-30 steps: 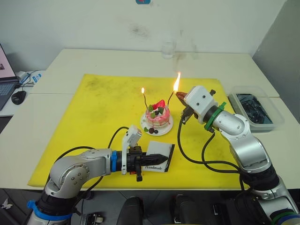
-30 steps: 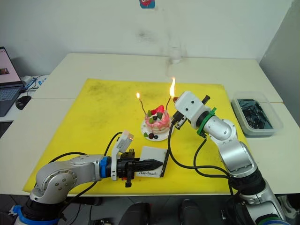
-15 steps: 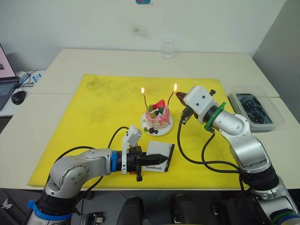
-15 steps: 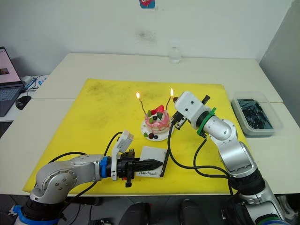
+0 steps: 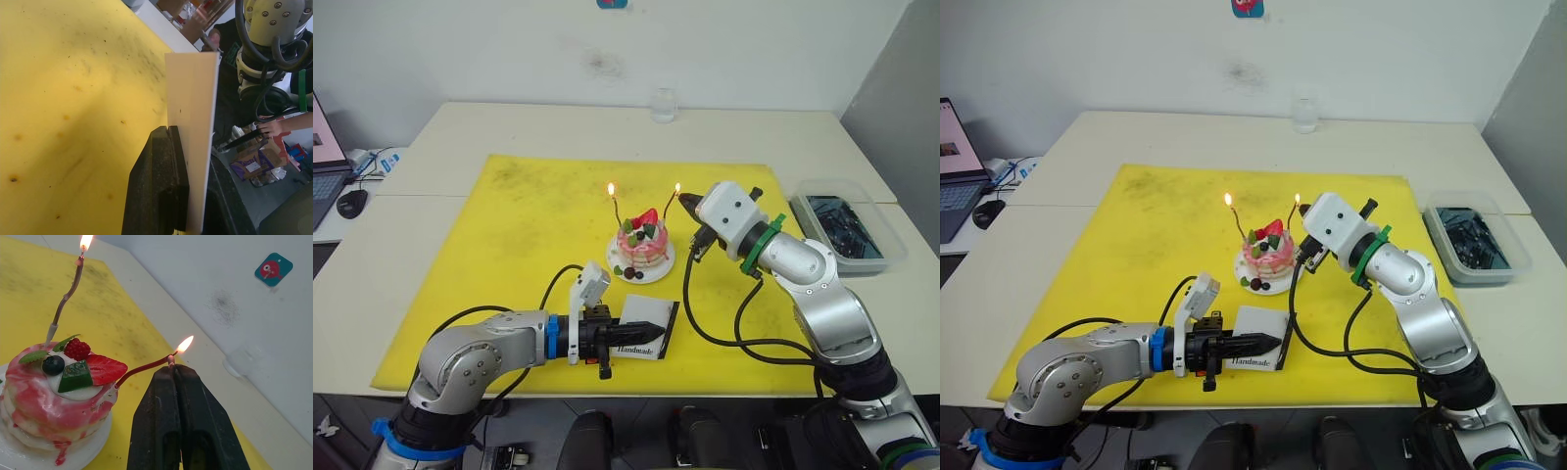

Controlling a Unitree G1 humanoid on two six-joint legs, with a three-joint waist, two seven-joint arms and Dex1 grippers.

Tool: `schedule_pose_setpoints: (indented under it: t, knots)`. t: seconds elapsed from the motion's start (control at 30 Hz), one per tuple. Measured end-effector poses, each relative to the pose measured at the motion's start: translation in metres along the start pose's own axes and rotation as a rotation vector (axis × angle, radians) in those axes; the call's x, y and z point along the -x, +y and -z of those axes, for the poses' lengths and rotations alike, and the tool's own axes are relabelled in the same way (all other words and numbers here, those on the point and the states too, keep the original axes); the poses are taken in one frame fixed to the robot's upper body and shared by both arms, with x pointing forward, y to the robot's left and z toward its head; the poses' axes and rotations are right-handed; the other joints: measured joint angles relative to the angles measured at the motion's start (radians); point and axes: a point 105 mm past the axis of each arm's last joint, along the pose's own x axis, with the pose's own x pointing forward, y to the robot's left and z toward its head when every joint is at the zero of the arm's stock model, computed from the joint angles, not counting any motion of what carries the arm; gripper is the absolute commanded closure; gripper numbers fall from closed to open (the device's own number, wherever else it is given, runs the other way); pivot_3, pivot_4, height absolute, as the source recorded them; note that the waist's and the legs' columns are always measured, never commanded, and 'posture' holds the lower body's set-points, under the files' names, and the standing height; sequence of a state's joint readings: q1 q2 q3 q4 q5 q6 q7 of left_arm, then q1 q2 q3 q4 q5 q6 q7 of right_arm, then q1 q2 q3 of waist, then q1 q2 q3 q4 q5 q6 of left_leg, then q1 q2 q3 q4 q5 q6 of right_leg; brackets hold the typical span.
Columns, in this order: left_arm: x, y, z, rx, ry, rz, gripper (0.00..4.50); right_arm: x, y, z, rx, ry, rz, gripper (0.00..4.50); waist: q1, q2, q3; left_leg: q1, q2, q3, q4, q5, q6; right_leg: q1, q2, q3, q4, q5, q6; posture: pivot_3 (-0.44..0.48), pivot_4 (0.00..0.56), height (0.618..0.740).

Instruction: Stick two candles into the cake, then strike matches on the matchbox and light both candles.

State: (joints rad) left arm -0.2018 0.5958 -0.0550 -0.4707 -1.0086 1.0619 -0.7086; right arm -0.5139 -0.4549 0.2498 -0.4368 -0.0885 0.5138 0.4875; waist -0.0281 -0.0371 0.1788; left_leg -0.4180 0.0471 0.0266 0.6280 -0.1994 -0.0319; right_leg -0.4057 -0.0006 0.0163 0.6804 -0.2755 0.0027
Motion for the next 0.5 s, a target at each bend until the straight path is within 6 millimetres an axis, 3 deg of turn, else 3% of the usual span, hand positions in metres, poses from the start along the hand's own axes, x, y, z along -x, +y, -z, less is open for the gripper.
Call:
schedule_pose_setpoints:
  t: [0.5]
  knots:
    - [-0.0010,0.0001,0.0015,-0.001,0.008,0.001,4.50,0.0006,0.0027,0.0029,-0.005,0.009,-0.007,4.48,0.000,0.000,0.000,0.000,0.000,0.000,0.000,0.000,0.000,0.000,0.000,0.000,0.000,0.000,0.000,0.000,0.150,0.740]
